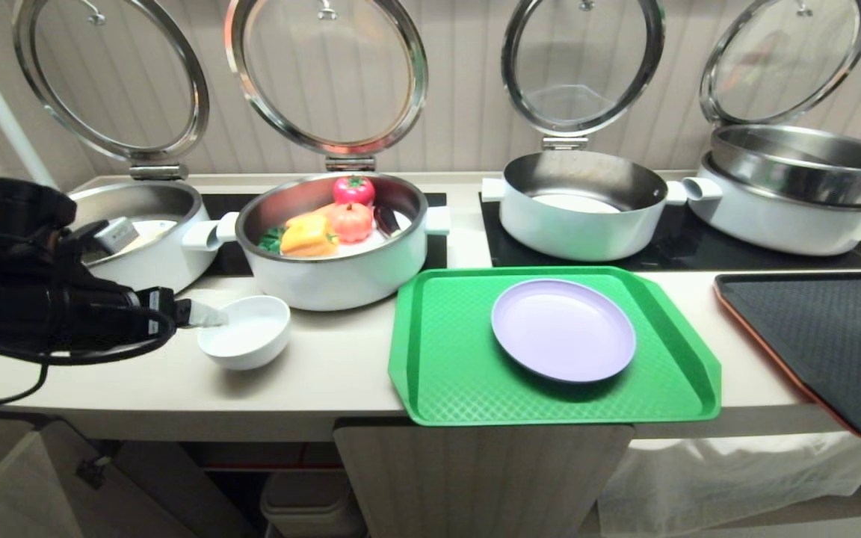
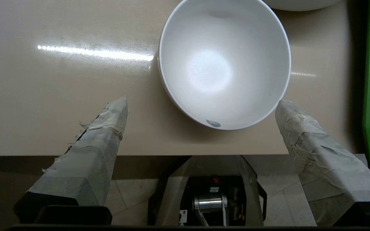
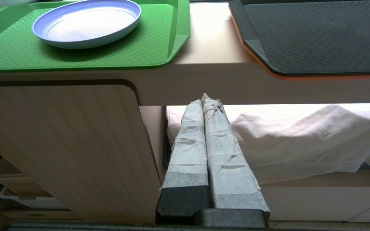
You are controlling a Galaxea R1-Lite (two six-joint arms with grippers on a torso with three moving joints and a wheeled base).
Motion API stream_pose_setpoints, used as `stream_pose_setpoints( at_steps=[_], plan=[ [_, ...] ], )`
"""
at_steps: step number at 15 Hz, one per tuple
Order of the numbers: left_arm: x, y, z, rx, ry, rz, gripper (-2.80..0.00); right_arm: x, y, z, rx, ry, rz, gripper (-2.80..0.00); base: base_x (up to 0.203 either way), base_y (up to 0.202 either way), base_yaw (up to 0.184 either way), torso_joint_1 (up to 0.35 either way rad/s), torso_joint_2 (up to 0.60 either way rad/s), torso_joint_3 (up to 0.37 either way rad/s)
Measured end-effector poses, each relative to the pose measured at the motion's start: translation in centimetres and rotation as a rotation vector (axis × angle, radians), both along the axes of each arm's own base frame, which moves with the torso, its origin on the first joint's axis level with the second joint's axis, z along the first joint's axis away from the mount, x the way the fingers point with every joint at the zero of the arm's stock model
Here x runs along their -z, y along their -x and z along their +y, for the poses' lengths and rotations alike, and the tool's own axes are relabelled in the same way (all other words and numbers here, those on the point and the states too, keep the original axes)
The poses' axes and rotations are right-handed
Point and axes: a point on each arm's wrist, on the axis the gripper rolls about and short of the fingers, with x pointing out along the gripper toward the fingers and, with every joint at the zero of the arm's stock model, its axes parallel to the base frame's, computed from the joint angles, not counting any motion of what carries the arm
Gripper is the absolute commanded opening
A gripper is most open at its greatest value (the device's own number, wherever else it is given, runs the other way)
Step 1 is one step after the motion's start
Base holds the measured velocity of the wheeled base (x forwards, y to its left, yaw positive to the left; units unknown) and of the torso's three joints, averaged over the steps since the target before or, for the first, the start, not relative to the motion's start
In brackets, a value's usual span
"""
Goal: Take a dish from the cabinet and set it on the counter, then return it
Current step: Place it on the table, then pick up the bowl from the table
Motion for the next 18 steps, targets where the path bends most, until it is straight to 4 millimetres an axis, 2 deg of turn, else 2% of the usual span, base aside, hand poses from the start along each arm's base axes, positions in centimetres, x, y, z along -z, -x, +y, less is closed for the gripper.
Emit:
stream_pose_setpoints(
  at_steps=[1, 8, 11, 14, 18],
  plan=[
    [-0.1, 0.8, -0.1, 0.000, -0.002, -0.022, -2.80, 0.0, 0.0, 0.0, 0.000, 0.000, 0.000, -2.80, 0.000, 0.000, 0.000, 0.000, 0.00, 0.000],
    [-2.9, 6.4, -0.6, -0.040, 0.023, -0.184, -2.80, 0.0, 0.0, 0.0, 0.000, 0.000, 0.000, -2.80, 0.000, 0.000, 0.000, 0.000, 0.00, 0.000],
    [-3.3, 9.0, -0.9, -0.043, 0.012, -0.230, -2.80, 0.0, 0.0, 0.0, 0.000, 0.000, 0.000, -2.80, 0.000, 0.000, 0.000, 0.000, 0.00, 0.000],
    [-2.4, 12.3, -1.3, -0.042, 0.002, -0.253, -2.80, 0.0, 0.0, 0.0, 0.000, 0.000, 0.000, -2.80, 0.000, 0.000, 0.000, 0.000, 0.00, 0.000],
    [1.0, 17.3, -1.9, -0.024, -0.029, -0.253, -2.80, 0.0, 0.0, 0.0, 0.000, 0.000, 0.000, -2.80, 0.000, 0.000, 0.000, 0.000, 0.00, 0.000]
  ],
)
